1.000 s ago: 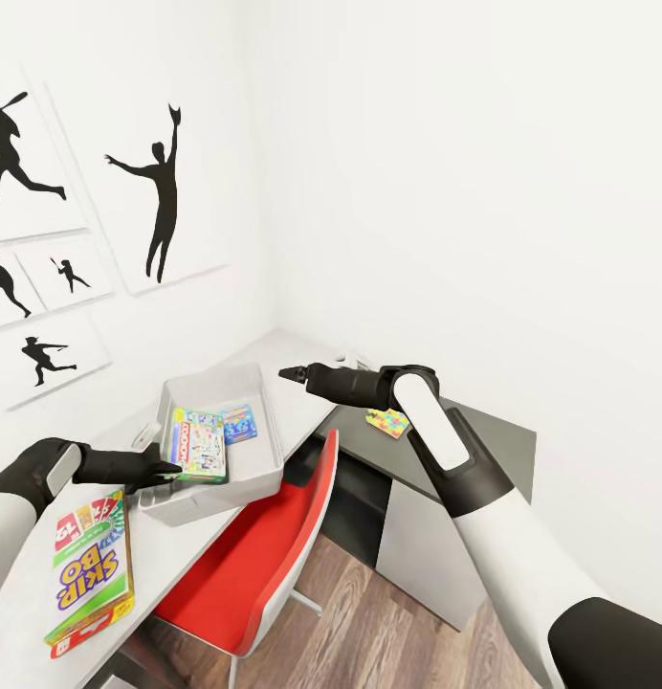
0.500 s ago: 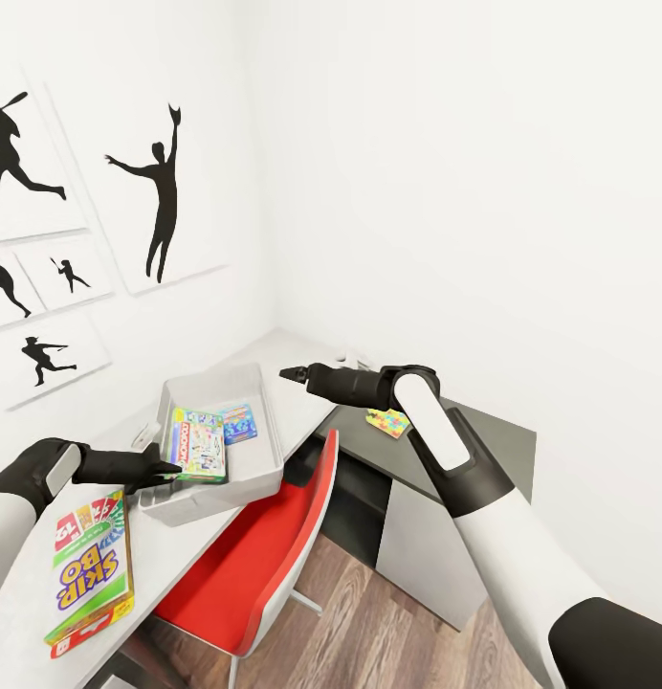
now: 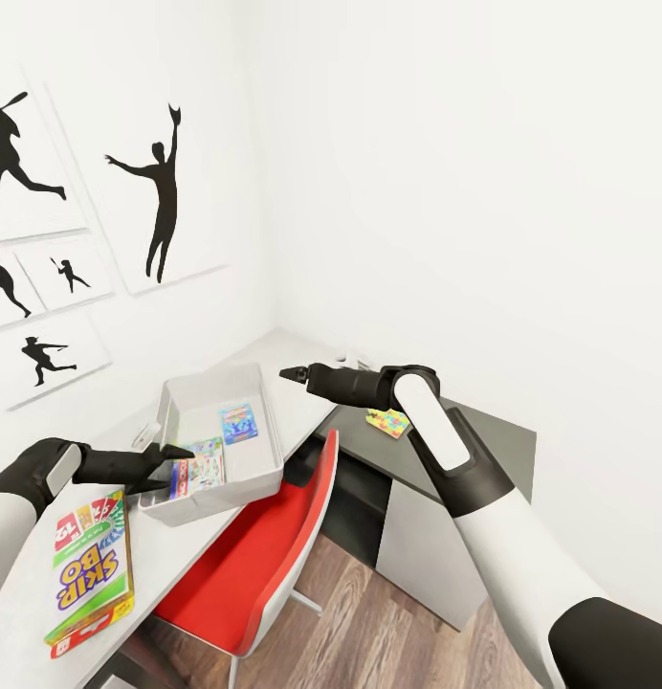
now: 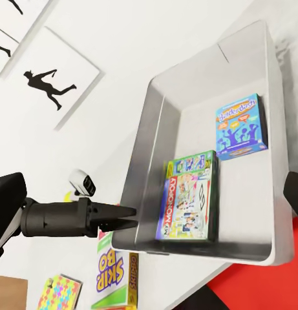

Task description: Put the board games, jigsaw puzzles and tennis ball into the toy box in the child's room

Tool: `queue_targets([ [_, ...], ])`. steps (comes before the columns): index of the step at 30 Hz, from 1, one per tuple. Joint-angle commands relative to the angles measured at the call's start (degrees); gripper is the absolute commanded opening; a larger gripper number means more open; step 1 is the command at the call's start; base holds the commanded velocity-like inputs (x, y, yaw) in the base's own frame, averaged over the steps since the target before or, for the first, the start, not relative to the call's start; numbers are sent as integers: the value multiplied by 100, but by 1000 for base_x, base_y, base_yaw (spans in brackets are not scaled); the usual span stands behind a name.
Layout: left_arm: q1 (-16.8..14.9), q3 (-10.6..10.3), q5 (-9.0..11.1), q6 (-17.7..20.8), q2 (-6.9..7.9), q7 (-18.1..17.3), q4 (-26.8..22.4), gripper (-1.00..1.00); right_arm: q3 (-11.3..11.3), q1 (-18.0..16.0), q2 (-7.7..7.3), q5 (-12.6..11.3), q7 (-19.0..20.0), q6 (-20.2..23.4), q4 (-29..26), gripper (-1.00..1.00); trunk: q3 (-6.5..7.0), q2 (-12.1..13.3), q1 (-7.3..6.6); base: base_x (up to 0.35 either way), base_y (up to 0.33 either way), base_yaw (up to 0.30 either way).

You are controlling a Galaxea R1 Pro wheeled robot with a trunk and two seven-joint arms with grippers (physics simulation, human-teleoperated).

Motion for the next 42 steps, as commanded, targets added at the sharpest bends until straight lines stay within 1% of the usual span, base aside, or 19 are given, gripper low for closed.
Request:
queue_targets([
  [1, -5, 31, -44, 17, -2, -34, 2, 100, 1, -6, 1, -60, -60, 8, -5, 100, -12, -12, 4, 0, 0, 0],
  [37, -5, 48, -22, 17, 24, -41, 2, 100, 1, -8, 6, -60, -60, 8, -5, 100, -12, -12, 4, 0, 0, 0],
  [40, -5, 45, -20, 17, 24, -99, 2, 100, 1, -9, 13, -60, -60, 8, -5, 100, -12, -12, 4, 0, 0, 0],
  [42, -5, 42, -22, 17, 24, -200, 2, 100, 1, -10, 9, -60, -60, 8, -5, 100, -12, -12, 4, 0, 0, 0],
])
